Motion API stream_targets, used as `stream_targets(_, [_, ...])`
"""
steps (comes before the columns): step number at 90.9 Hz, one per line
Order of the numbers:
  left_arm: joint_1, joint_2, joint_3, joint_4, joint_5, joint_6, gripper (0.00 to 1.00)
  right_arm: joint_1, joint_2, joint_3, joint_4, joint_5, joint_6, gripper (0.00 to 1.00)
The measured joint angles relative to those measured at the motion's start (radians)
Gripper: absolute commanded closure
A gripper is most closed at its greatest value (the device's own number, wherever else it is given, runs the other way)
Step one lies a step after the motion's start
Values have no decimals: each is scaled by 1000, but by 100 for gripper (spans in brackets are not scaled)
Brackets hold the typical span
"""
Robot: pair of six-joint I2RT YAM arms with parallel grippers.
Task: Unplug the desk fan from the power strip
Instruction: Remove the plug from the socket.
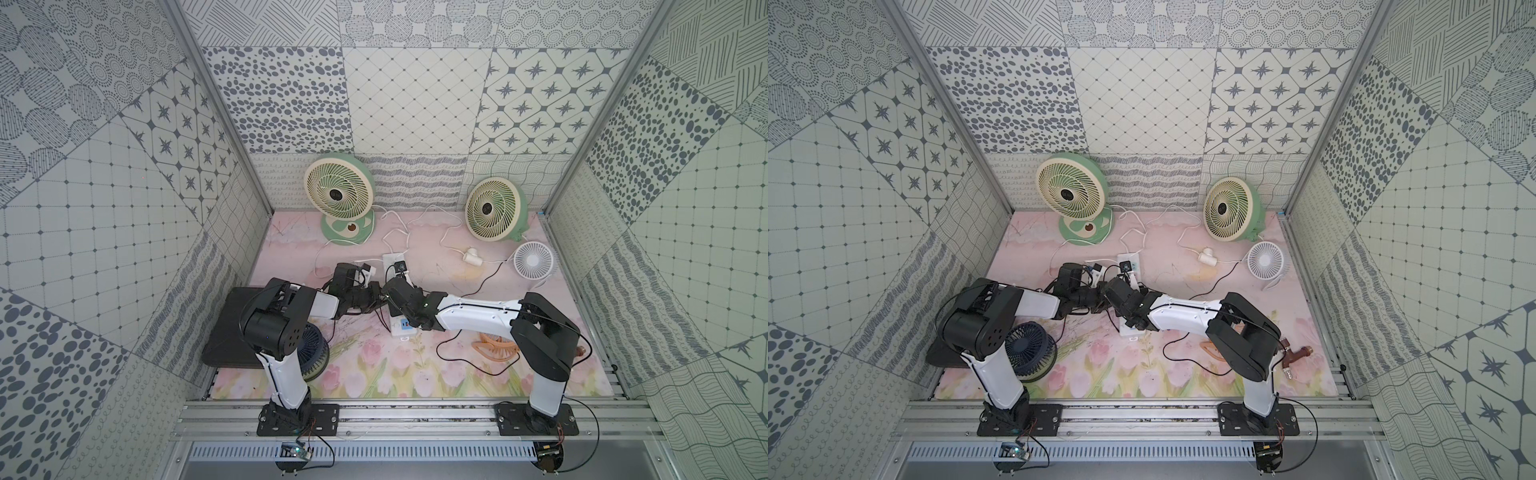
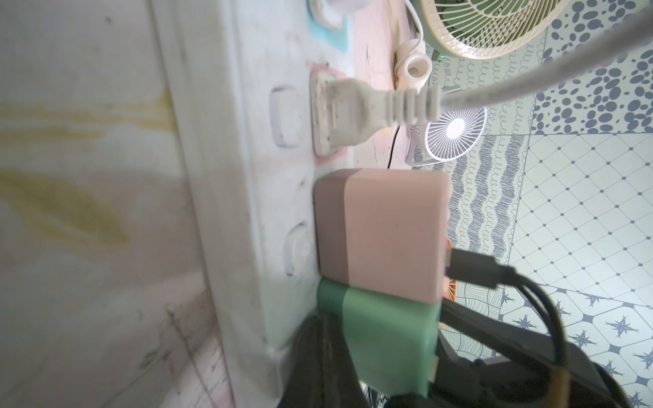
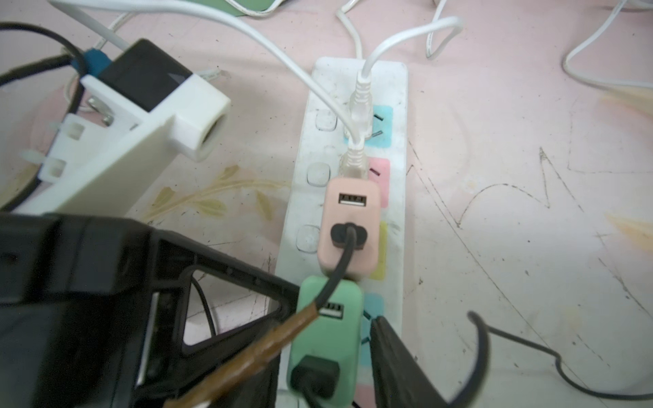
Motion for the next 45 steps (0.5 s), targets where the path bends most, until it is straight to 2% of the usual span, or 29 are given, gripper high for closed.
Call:
stream_targets(15, [1,4,0,6,1,-4,100,-5,23,15,1,14,6,66])
stream_targets(33, [1,9,0,14,4,-8,100,-5,25,16,-6,40,15,80])
stream_targets(45, [1,11,0,18,4,-8,100,-3,25,16,-7,45,27,85])
